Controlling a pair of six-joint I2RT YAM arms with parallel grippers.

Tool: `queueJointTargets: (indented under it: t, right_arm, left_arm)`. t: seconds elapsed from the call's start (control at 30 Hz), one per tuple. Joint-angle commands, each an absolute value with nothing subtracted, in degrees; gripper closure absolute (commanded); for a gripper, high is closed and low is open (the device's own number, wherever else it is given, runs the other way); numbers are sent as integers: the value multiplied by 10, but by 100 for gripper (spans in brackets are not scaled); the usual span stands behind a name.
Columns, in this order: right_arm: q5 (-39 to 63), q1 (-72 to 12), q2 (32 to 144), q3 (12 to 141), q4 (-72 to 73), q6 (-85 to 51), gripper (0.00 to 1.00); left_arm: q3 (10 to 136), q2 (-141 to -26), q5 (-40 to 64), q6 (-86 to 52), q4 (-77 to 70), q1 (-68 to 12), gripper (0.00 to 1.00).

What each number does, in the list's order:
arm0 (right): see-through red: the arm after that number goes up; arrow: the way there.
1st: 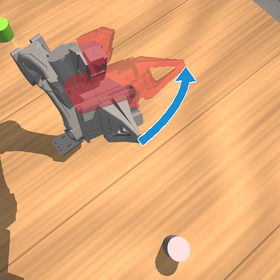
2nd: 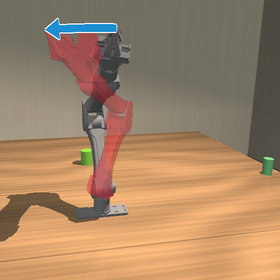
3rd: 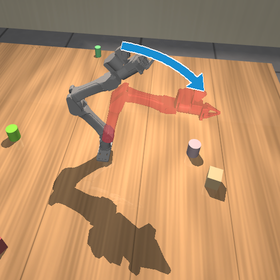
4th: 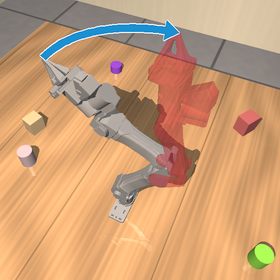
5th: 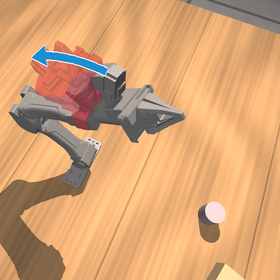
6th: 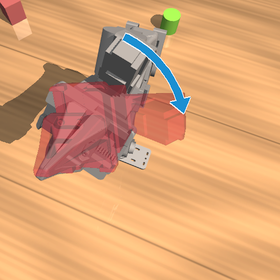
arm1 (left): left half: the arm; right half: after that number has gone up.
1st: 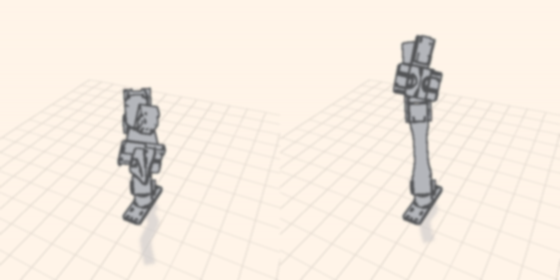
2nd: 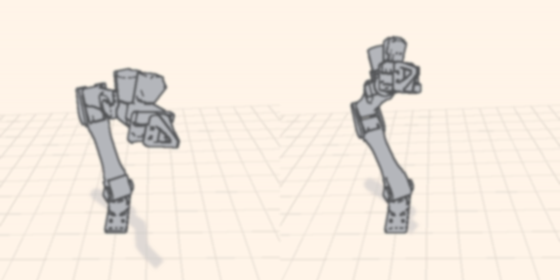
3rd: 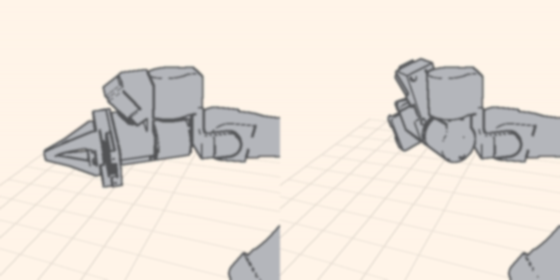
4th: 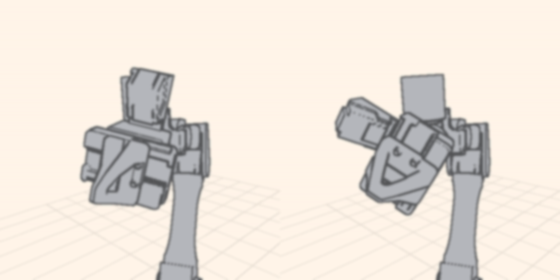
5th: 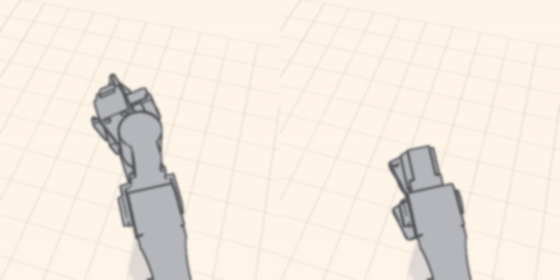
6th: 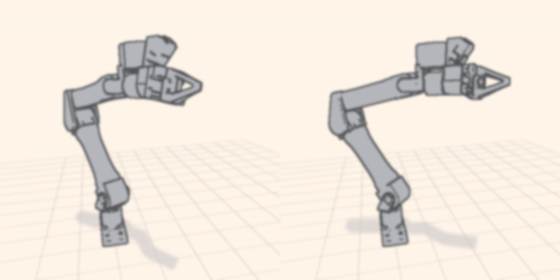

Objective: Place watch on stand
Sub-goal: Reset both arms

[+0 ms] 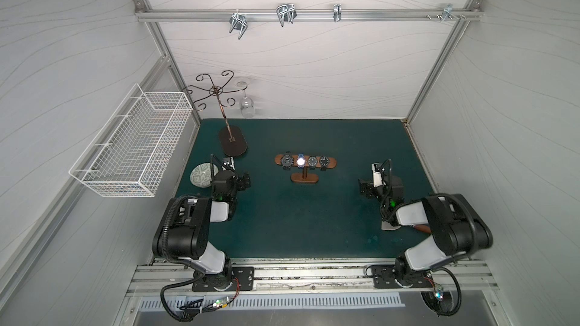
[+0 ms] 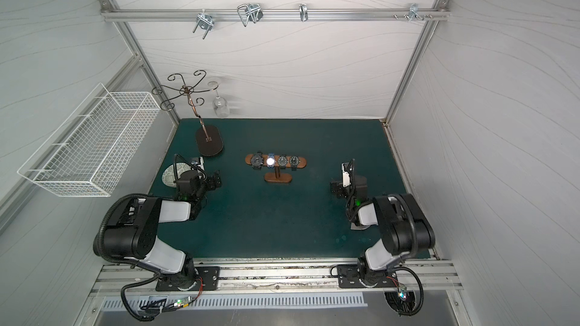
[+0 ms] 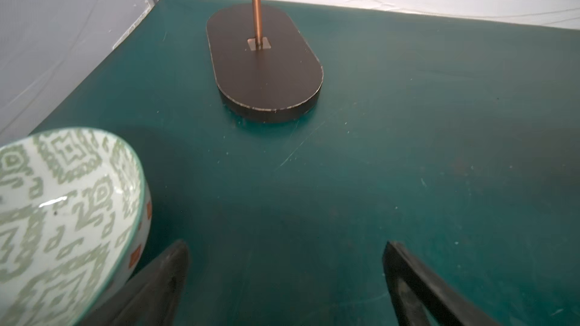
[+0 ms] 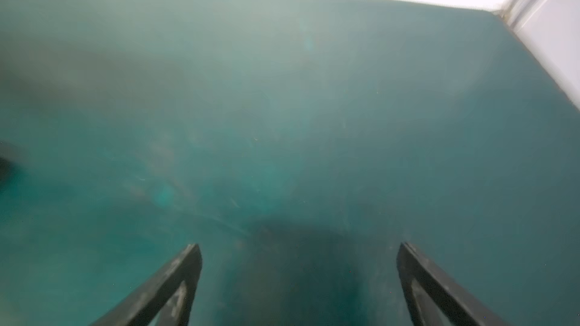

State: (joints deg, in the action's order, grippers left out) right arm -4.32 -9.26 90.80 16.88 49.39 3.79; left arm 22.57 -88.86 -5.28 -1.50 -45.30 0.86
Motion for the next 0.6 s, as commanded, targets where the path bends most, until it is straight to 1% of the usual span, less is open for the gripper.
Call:
queueJointTargets:
  t: [0.0,0.03,0.07,0.13,0.2,0.27,0.33,0.4,0.47,0.57]
  right_arm:
    - [-56,-82,899,224,509,34,1]
    - [-45,-75,914,244,498,29,1]
    - [-35,-65,895,244,466,15,1]
    - [-37,-68,908,234,510,23,1]
    - [-17,-60,897,255,446,18,1]
    - [-9,-57,908,252,475,19,1]
    - [-6,-57,902,255,455,18,1]
    - [-4,-57,907,253,469,19,1]
    - [30,-56,906,253,466,29,1]
    - [51,-50,902,243,480,31,1]
  left_arm:
    - [244,-889,-42,-11,-472,11,1]
    - [245,-888,-42,-11,-469,11,1]
    - [245,-888,-43,-11,-470,11,1]
    - [244,-889,-43,-10,-472,11,1]
    - [244,-889,-42,-10,-470,11,1]
    - [245,-889,-42,-10,-471,10,1]
    - [245,-888,-42,-10,-470,11,1]
    - [245,-889,-42,-10,-471,11,1]
    - [245,-889,-42,-10,-470,11,1]
    - [244,-889,-42,-10,-470,11,1]
